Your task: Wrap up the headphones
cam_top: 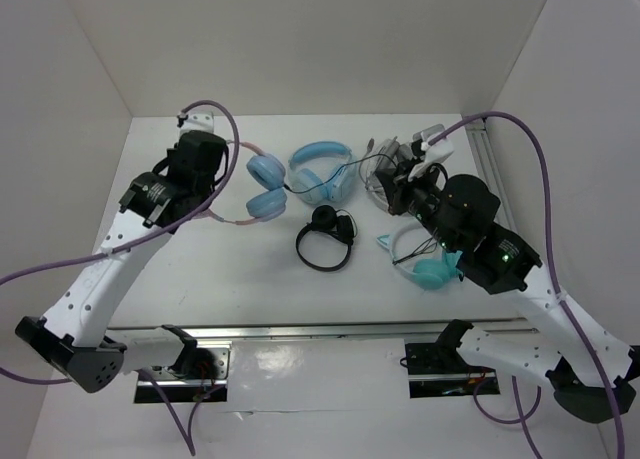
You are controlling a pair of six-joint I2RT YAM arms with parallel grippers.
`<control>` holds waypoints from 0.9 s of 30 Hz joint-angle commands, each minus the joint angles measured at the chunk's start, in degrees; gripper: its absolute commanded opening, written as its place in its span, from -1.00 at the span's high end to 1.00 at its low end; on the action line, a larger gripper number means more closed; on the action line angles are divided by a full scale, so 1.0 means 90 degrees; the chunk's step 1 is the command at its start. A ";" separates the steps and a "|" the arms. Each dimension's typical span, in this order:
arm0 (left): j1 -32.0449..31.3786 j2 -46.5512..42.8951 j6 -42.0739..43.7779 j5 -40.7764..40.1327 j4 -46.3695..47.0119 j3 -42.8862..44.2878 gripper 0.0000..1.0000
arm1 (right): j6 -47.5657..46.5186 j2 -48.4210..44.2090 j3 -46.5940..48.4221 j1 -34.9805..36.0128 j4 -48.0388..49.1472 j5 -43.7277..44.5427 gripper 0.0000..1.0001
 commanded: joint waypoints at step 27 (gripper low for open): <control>-0.4259 0.0175 0.1947 0.1676 0.0666 -0.0700 1.00 | -0.1672 -0.0084 0.0550 0.0509 -0.0953 -0.2849 1.00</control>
